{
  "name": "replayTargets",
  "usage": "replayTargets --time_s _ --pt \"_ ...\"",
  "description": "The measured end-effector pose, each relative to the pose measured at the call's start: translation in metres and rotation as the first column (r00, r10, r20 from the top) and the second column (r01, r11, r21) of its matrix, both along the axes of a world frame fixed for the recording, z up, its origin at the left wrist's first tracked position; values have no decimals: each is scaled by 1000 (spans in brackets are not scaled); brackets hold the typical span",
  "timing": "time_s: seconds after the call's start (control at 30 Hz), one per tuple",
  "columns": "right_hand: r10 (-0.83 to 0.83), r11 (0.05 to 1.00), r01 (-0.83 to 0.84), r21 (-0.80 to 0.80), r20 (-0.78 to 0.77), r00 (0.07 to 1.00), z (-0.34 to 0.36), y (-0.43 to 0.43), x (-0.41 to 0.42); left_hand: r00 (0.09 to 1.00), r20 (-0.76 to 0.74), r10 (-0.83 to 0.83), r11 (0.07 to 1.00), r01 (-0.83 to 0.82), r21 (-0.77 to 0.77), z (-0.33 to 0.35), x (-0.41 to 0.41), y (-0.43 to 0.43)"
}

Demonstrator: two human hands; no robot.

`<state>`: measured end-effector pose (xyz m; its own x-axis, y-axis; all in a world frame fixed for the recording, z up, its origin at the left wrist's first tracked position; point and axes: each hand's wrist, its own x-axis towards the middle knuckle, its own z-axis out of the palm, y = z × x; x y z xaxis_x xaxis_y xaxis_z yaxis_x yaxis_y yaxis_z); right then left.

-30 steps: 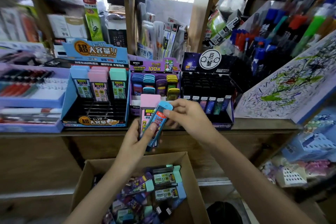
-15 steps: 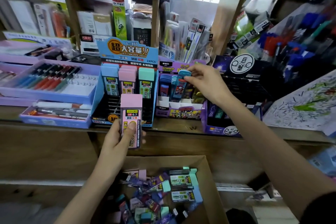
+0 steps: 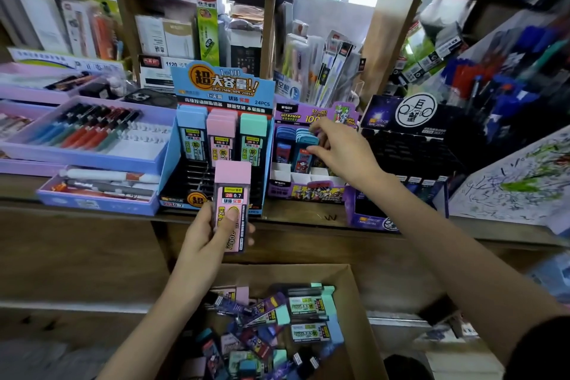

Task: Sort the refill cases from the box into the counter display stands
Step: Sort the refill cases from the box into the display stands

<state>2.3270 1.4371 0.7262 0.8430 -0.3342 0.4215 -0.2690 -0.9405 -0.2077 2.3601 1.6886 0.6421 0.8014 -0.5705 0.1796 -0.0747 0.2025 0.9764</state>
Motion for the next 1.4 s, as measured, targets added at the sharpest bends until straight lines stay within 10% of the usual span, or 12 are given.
replayTargets --time_s 0.27,0.4,0.57,0.8,1.07,1.4 --pt "60 978 -81 192 114 992 12 29 -2 1000 21 -14 1000 14 -10 3 6 4" --pt "287 723 -291 627 112 951 18 82 4 997 74 -32 999 33 -11 8 14 3" --pt "349 634 -362 684 165 922 24 111 30 967 246 -69 993 44 106 21 45 13" --pt "134 749 -347 564 385 913 49 78 67 744 662 -86 853 -289 435 14 100 36" --pt "155 861 -253 440 248 956 11 88 90 460 856 -237 798 -411 442 -11 102 39" --pt "234 962 -249 112 129 964 -2 95 91 462 867 -187 829 -399 392 -14 105 35"
